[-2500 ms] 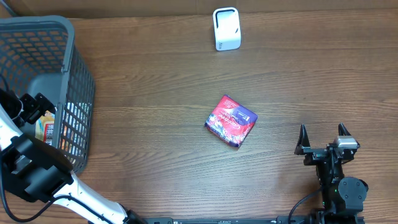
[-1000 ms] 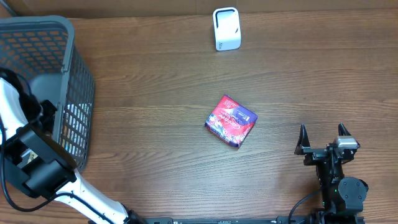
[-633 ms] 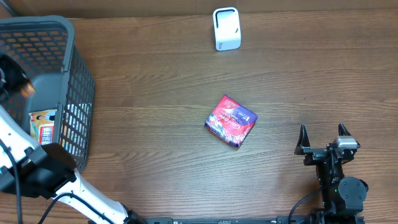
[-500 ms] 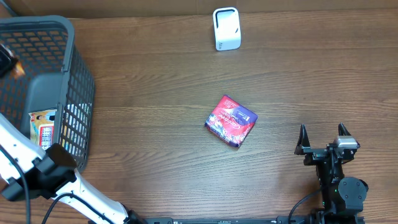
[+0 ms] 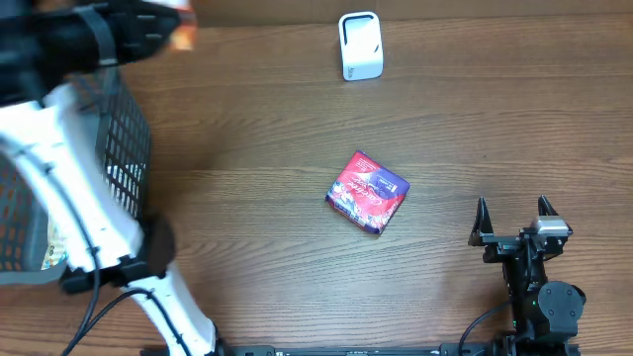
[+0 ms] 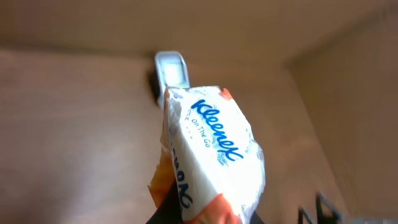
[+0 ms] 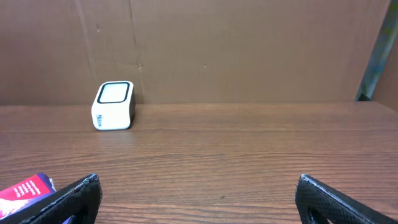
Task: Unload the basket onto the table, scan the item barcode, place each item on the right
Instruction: 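Carry the tissue pack to the scanner and drop it beside the pad pack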
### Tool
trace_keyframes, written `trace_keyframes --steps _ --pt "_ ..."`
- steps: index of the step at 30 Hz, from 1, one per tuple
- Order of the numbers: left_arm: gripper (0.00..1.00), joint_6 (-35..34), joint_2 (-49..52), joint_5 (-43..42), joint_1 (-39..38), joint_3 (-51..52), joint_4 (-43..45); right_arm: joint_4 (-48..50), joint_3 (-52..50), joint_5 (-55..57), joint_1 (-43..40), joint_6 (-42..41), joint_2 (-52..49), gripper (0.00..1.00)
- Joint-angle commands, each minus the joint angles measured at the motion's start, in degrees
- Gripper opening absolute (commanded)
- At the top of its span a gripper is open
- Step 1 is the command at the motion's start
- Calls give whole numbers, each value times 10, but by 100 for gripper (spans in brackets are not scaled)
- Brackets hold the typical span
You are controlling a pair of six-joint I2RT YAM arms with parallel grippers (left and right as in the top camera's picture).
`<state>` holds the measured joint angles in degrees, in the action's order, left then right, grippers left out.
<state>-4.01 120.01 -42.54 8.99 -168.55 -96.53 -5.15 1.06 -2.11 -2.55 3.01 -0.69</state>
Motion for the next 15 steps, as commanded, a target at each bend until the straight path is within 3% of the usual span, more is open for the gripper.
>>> trace_keyframes --steps 1,7,15 --pt "4 -2 -4 155 -108 66 -3 4 -6 4 0 -2 5 100" --pt "4 -88 -4 382 -246 233 -3 3 -6 4 0 -2 5 100" --pt "4 -119 -4 413 -335 482 65 3 -6 4 0 -2 5 100"
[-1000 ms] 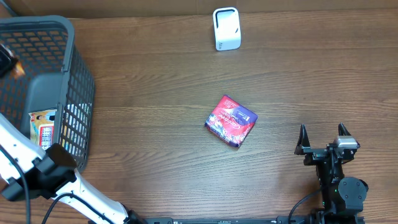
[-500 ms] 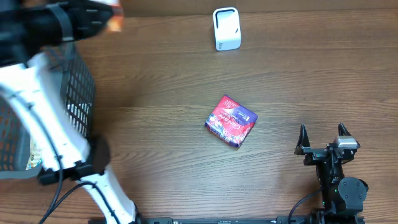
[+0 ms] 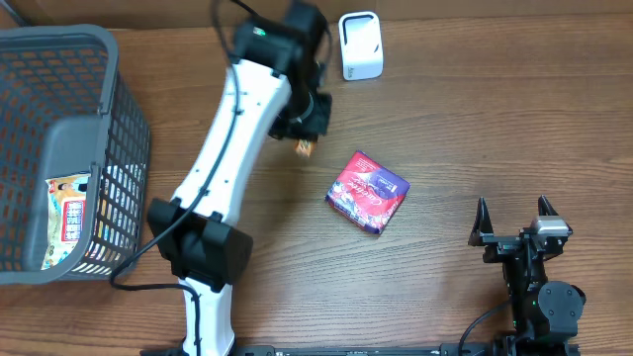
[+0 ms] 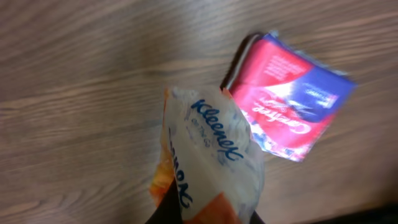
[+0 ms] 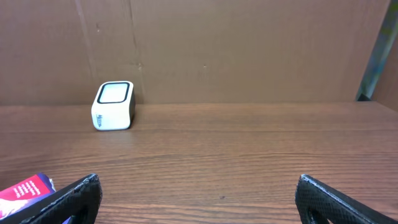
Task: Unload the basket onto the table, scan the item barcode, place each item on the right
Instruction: 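Carry the tissue pack to the scanner and drop it beside the pad pack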
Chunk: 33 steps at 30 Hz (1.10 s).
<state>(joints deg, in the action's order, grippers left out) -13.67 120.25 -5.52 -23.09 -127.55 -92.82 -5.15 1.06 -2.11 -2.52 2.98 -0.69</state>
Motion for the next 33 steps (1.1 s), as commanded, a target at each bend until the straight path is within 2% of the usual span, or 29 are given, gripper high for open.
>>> trace_keyframes --steps 1,5,11,14,19,22,29,33 --pt "4 -23 -6 43 -16 93 42 4 -6 4 -1 -1 5 100" --pt "6 -47 -6 42 -17 159 99 3 -6 4 -1 -1 5 100" --pt "20 -58 -6 42 -17 222 150 4 -6 4 -1 -1 5 100" --pt "22 -66 -6 40 -17 237 161 3 -6 4 -1 -1 5 100" --pt "27 -80 -6 31 -17 239 164 3 -6 4 -1 -1 5 100" --pt "33 -80 -6 25 -17 239 167 4 -6 4 -1 -1 5 100" --pt "33 -80 -7 25 -17 237 166 3 -6 4 -1 -1 5 100" --pt "38 -65 -7 25 -12 181 124 3 -6 4 -1 -1 5 100"
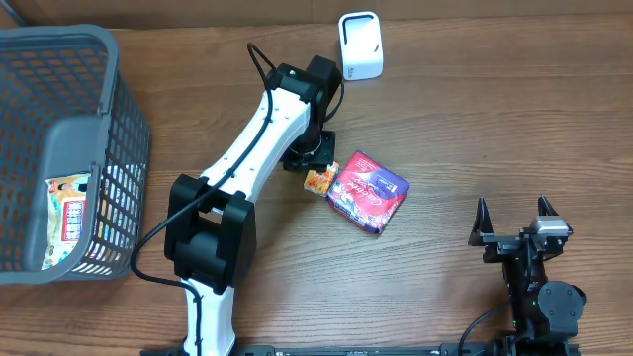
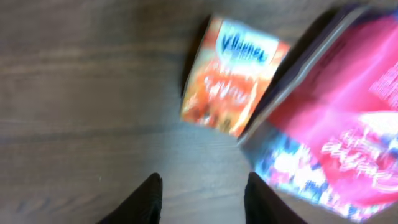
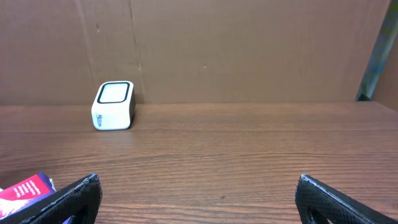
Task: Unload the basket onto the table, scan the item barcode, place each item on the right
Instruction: 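Carry the tissue pack to the scanner and drop it beside the pad pack, then move the left gripper back into the basket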
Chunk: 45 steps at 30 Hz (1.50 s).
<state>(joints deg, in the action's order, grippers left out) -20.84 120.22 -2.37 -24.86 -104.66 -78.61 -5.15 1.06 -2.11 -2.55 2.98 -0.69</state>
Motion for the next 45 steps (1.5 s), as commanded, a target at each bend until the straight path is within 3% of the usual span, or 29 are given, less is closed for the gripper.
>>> trace_keyframes --steps 1,7,8,9,10,14,20,24,30,37,45 --pt "38 7 -7 -6 9 -75 -36 3 -6 4 0 -1 5 100" --pt "47 28 -7 -6 29 -290 -143 4 -6 4 0 -1 5 100" --pt "63 31 -8 -5 33 -327 -159 4 -6 4 0 -1 5 100" --pt "88 31 -8 -1 37 -362 -174 3 -6 4 0 -1 5 100" --pt "100 33 -8 2 41 -395 -182 3 -6 4 0 -1 5 100" --pt "100 52 -32 8 57 -459 -182 3 -6 4 0 -1 5 100" --pt "100 61 -121 28 123 -461 -182 3 -6 4 0 -1 5 100" --pt "100 60 -197 40 212 -461 -182 3 -6 4 0 -1 5 100" --pt "100 58 -254 43 409 -461 -182 4 -6 4 0 -1 5 100" --pt "100 18 -217 133 587 -444 -182 3 -6 4 0 -1 5 100" --pt "100 -7 -132 159 617 -389 -182 3 -6 4 0 -1 5 100"
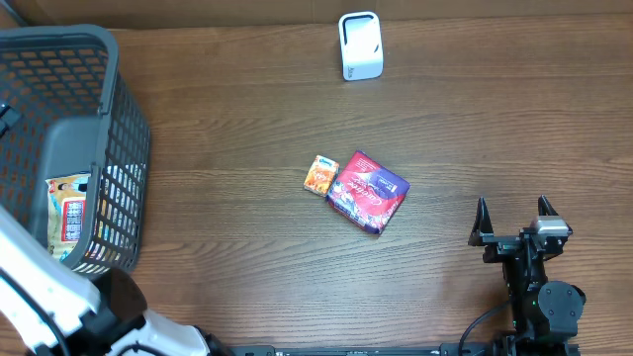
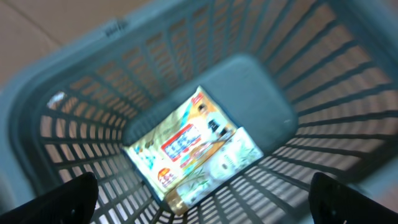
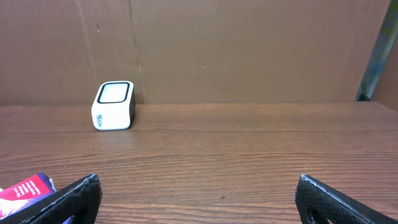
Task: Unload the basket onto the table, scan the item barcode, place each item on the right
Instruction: 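Move the left gripper back into the basket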
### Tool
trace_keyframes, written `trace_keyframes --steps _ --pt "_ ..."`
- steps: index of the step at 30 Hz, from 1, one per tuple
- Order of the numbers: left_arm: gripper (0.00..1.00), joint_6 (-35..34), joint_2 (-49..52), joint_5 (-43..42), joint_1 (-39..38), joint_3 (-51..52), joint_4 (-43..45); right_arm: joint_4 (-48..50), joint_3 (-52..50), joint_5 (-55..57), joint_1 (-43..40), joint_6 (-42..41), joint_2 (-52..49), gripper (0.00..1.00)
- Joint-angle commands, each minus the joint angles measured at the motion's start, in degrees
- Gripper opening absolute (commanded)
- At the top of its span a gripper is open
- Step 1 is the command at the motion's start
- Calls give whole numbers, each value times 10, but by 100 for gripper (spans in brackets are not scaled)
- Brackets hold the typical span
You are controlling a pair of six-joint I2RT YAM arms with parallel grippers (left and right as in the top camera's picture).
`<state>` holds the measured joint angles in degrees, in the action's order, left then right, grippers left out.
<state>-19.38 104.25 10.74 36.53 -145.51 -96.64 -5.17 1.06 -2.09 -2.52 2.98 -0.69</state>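
The white scanner (image 1: 360, 45) stands at the table's far edge and also shows as the white scanner (image 3: 114, 106) in the right wrist view. A small orange Kleenex pack (image 1: 320, 175) lies flat, touching a red and purple packet (image 1: 367, 192) at mid-table. My left gripper (image 2: 202, 199) hangs open over the grey basket (image 2: 323, 81), with nothing between its fingers. Below it in the basket lies a yellow and red packet (image 2: 193, 146). My right gripper (image 1: 514, 213) rests open at the near right, and its fingertips (image 3: 74, 196) frame bare wood.
The grey mesh basket (image 1: 129, 168) fills the left edge of the table, with the yellow packet (image 1: 69, 222) inside. My left arm (image 1: 40, 287) crosses the near left corner. A brown cardboard wall (image 3: 249, 50) backs the table behind the scanner.
My left gripper was open just above the Kleenex pack beside the red packet. It is now open over the basket at the far left. The pack lies where it was, and the right arm is still.
My left gripper first held the Kleenex pack up, facing the scanner. Then it held the pack over the table by the red packet. After that the pack lay on the wood with the gripper open above it. Now the gripper is over the basket.
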Motion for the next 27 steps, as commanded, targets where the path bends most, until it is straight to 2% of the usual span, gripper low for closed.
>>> trace_keyframes --steps 1,10,15,23,27 --pt "100 -21 46 28 3 31 -2 4 -6 3 -1 -1 5 100" --pt "100 -20 153 28 2 57 -2 4 -6 3 -1 -1 5 100" --pt "100 8 206 27 2 72 -2 4 -6 3 -1 -1 5 100" --pt "100 5 265 28 2 107 -2 4 -6 3 -1 -1 5 100" --pt "100 -21 286 28 2 120 -2 4 -6 3 -1 -1 5 100"
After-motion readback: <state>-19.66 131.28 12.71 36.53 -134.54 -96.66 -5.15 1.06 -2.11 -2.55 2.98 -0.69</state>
